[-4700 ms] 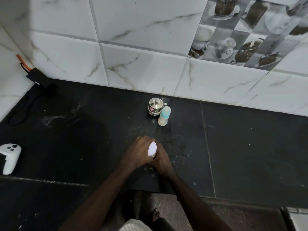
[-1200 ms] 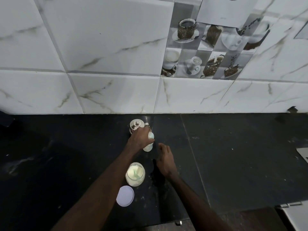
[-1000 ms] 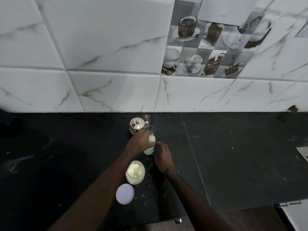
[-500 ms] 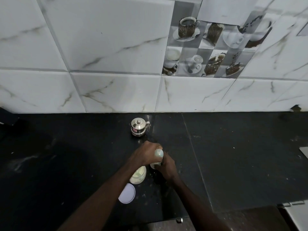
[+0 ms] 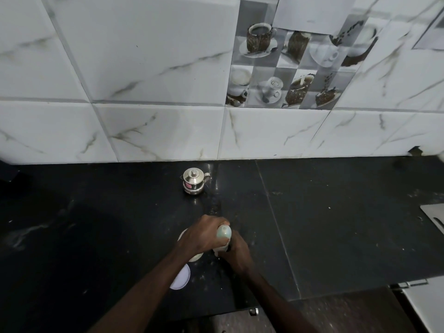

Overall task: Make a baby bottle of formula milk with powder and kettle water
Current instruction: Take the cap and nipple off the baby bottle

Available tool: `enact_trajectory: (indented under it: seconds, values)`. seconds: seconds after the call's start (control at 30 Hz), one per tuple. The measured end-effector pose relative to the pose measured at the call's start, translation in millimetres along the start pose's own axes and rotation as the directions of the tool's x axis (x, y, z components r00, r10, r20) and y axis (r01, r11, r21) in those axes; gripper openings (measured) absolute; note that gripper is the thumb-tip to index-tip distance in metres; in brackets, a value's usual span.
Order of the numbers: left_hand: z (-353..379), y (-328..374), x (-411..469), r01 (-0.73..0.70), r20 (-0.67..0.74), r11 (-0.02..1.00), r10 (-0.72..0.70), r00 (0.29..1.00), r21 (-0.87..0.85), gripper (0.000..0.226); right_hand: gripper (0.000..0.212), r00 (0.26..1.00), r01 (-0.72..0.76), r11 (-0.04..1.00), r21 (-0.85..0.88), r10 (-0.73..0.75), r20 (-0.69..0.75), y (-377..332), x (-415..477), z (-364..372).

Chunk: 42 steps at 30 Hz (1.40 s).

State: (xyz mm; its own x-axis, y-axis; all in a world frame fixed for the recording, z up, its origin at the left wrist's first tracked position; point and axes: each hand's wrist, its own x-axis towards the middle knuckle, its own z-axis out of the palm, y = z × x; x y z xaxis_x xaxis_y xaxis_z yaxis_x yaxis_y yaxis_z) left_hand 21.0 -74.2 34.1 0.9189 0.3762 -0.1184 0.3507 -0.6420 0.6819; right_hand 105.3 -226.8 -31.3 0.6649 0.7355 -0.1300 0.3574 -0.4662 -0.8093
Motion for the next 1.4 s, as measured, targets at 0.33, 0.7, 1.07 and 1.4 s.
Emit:
enact_trajectory:
  seconds: [0.33,0.7,1.07,1.4]
  values:
    - [1,-15,4,-0.001,0.167,0.988,-0.025,0.986,0.153,0.066,0.039,0.981,0.153,0.982,-0.114,-0.165,-0.101,-39,-10,-23]
    - [4,-26,18,-0.121,0.180,0.958,0.076,0.981,0.258,0.059,0.056,0.963,0.270,0.918,-0.291,-0.257,0.083,-39,7,-29]
    - [4,-30,20,-0.136,0.173,0.940,0.084,0.981,0.313,0.057,0.045,0.951,0.297,0.946,-0.132,-0.281,0.128,-39,14,-61]
    - [2,-26,18,-0.144,0.187,0.949,0.094,0.978,0.279,0.051,0.051,0.995,0.016,0.995,0.103,-0.005,-0.104,-4,6,-68]
